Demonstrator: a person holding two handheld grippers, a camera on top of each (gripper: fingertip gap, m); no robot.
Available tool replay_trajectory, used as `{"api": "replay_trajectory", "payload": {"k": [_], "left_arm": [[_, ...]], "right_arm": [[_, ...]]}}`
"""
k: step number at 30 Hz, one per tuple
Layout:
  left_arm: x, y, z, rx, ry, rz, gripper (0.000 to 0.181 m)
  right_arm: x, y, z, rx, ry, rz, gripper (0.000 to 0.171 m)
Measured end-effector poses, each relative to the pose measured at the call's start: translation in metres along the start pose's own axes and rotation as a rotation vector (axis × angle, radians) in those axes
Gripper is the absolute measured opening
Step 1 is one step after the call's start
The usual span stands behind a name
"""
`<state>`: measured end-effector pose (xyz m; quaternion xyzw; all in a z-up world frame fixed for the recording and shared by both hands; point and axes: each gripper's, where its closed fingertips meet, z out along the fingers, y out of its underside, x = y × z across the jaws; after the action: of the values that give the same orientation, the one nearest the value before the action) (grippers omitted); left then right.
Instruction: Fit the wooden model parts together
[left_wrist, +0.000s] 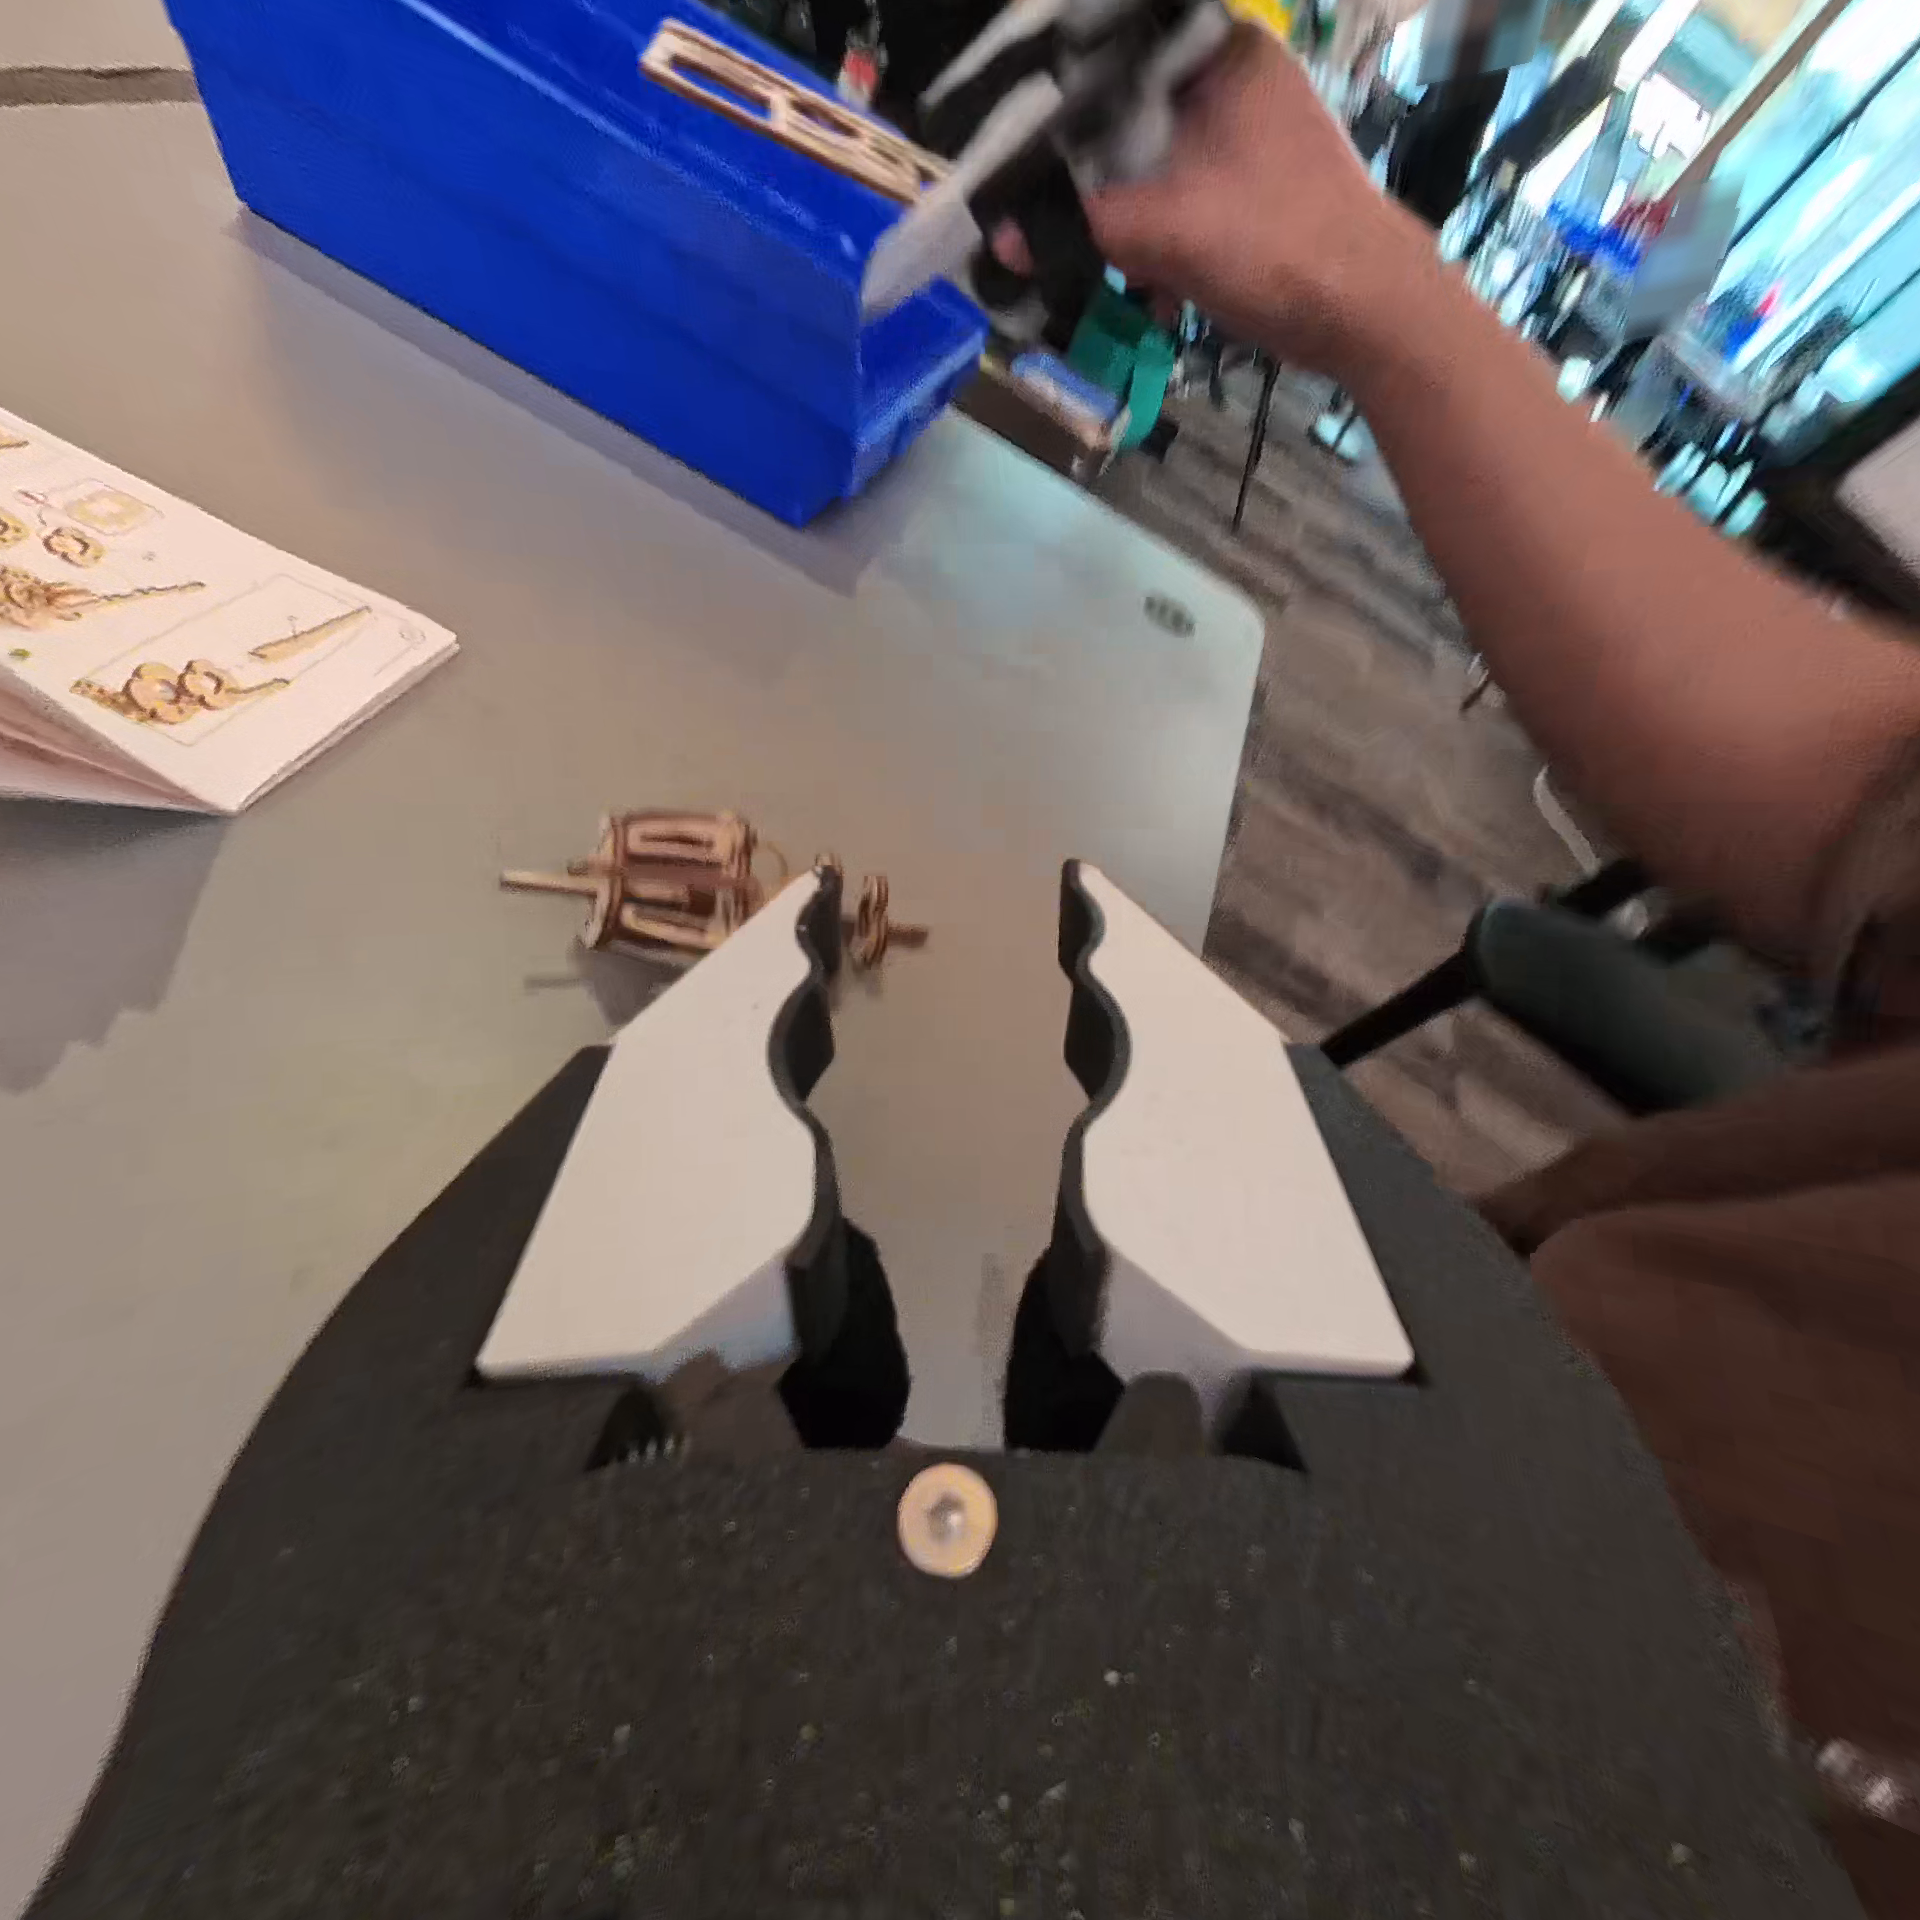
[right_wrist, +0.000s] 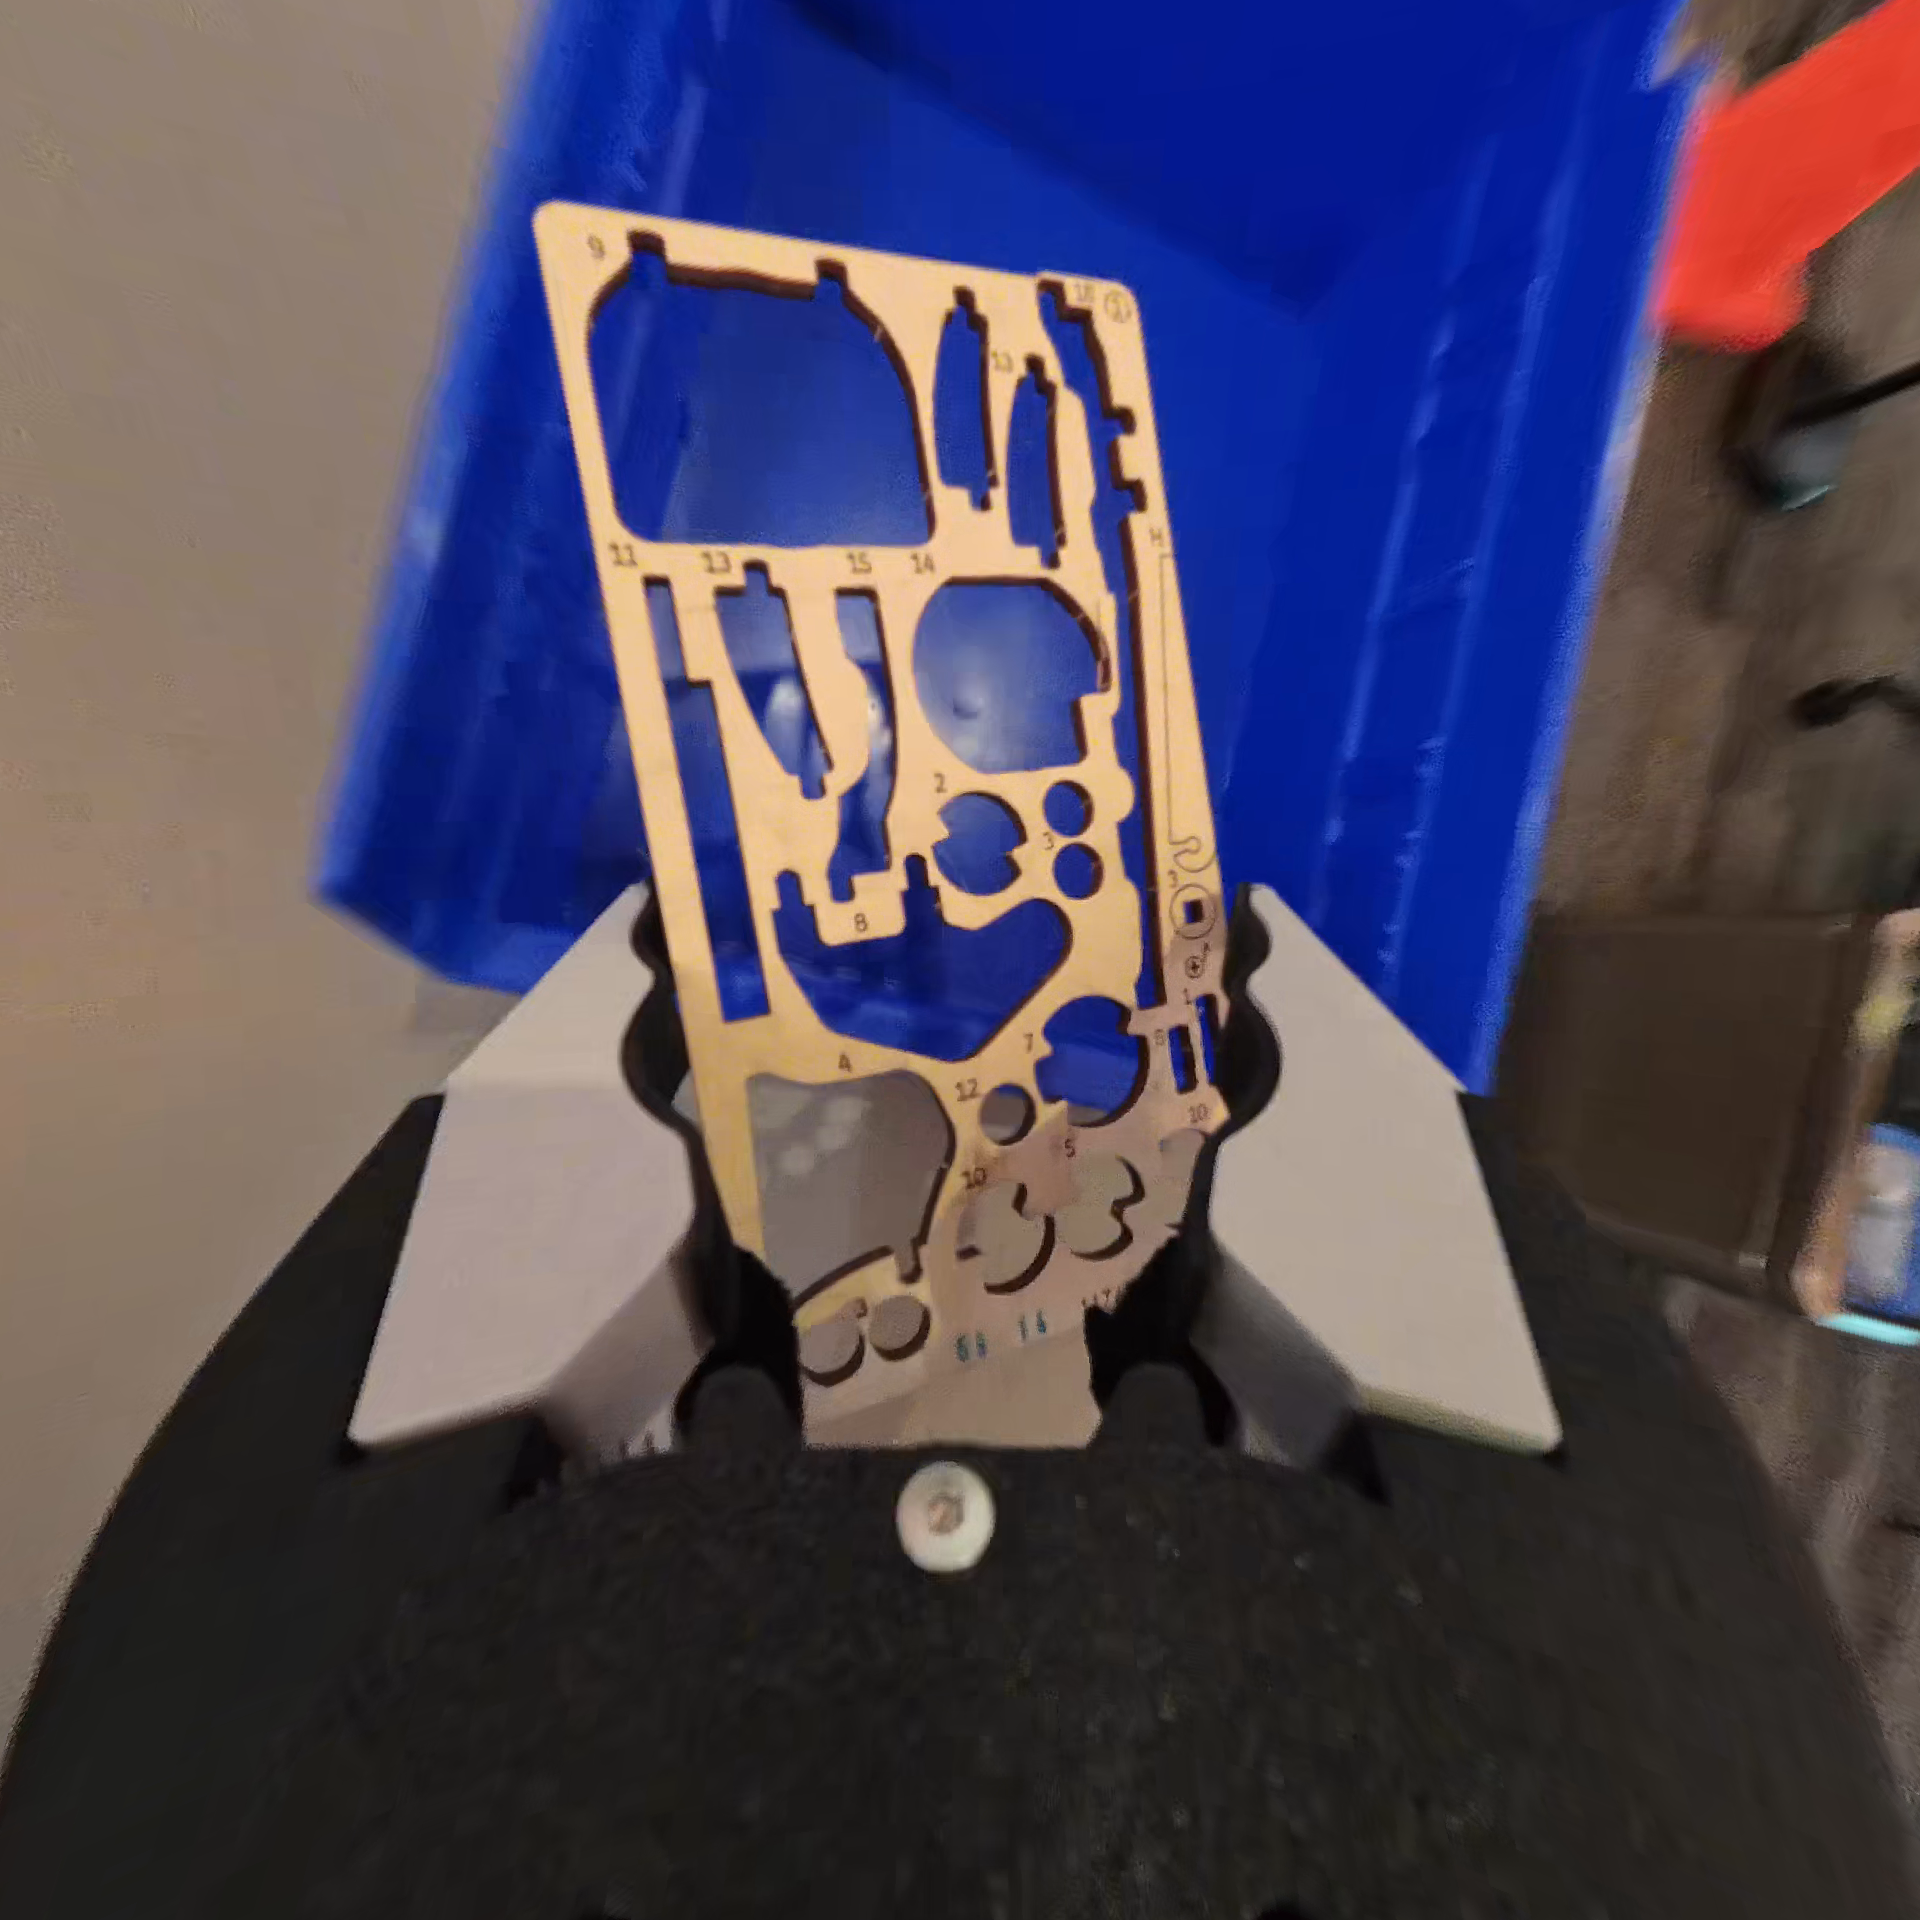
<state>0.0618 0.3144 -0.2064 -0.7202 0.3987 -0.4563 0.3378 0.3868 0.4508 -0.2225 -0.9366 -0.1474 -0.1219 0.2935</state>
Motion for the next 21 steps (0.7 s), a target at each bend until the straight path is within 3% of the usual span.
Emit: {"api": "replay_trajectory", "payload": {"k": [4, 6, 8, 11, 12, 16, 20, 21], "left_arm": [[0.002, -0.061, 0.013, 0.094, 0.031, -0.128, 0.041], [0.008, -0.091, 0.026, 0.097, 0.086, -0.201, 0.056], [0.026, -0.121, 0.035, 0.111, 0.207, -0.273, 0.067], [0.044, -0.149, 0.039, 0.151, 0.262, -0.278, 0.066], [0.045, -0.151, 0.039, 0.156, 0.245, -0.272, 0.061], [0.057, -0.139, 0.029, 0.151, 0.306, -0.29, 0.004], [0.038, -0.095, 0.006, 0.046, 0.289, -0.283, 0.002], [0.036, -0.084, -0.004, 0.021, 0.325, -0.296, 0.002]], "right_arm": [[-0.04, -0.04, -0.084, 0.256, 0.079, -0.074, 0.104], [-0.075, -0.059, -0.121, 0.397, 0.047, -0.101, 0.104], [-0.108, -0.07, -0.151, 0.509, 0.033, -0.131, 0.104], [-0.147, -0.075, -0.178, 0.611, 0.062, -0.17, 0.104], [-0.158, -0.075, -0.185, 0.639, 0.081, -0.173, 0.104], [-0.197, -0.063, -0.186, 0.619, 0.066, -0.184, 0.104], [-0.247, -0.04, -0.192, 0.633, -0.174, -0.183, 0.096], [-0.26, -0.035, -0.203, 0.668, -0.269, -0.163, 0.086]]}}
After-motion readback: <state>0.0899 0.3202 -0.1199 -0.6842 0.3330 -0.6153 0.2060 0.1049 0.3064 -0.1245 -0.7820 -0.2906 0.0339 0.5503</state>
